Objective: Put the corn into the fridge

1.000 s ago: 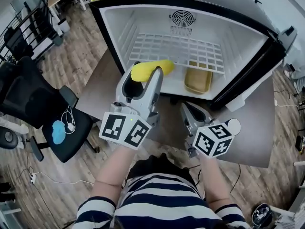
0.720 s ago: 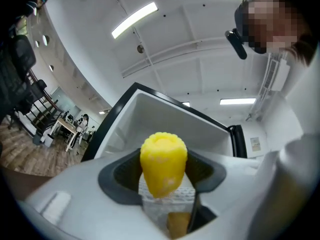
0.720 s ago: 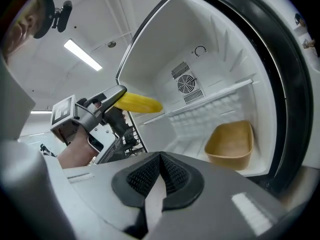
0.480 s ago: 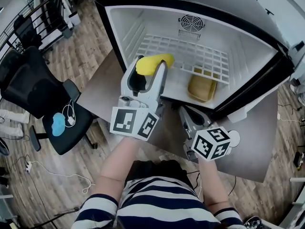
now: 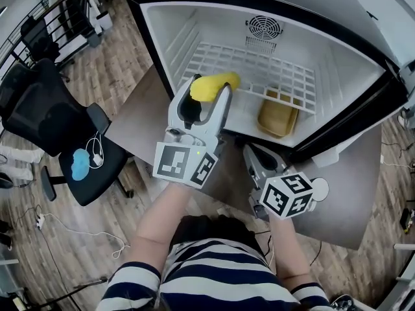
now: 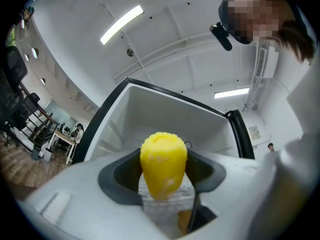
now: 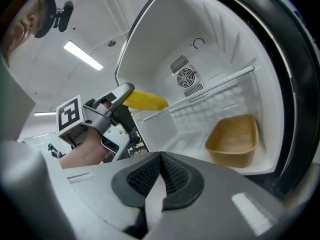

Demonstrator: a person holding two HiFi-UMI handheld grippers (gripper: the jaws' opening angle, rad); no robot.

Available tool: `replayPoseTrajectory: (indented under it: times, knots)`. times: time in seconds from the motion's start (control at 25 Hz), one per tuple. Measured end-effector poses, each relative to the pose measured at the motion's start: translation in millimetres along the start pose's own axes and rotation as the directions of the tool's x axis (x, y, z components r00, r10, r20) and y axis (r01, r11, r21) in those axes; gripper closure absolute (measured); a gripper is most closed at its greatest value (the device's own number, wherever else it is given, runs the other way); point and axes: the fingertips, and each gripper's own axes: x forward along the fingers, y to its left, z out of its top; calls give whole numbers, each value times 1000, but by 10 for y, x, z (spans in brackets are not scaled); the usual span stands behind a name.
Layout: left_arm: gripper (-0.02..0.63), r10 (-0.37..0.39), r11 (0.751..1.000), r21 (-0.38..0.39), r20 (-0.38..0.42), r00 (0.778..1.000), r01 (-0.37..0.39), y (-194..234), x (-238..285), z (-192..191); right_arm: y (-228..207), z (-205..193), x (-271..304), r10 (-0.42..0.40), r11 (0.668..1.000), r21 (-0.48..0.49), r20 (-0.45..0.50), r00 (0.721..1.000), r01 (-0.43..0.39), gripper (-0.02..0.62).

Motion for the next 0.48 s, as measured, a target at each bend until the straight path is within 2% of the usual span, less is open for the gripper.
replayPoseTrajectory:
  times: [0.2,0.48]
  knots:
    - [606,-12,1000,-15,-14,1000,11,43,-70,-59,40,-55,48,16,1000,1,-15,1000,-16,604]
    - [606,-31,999,39,-26,999,32,19,-161,-125,104,-116,125,38,999,3,-35,999,-38,604]
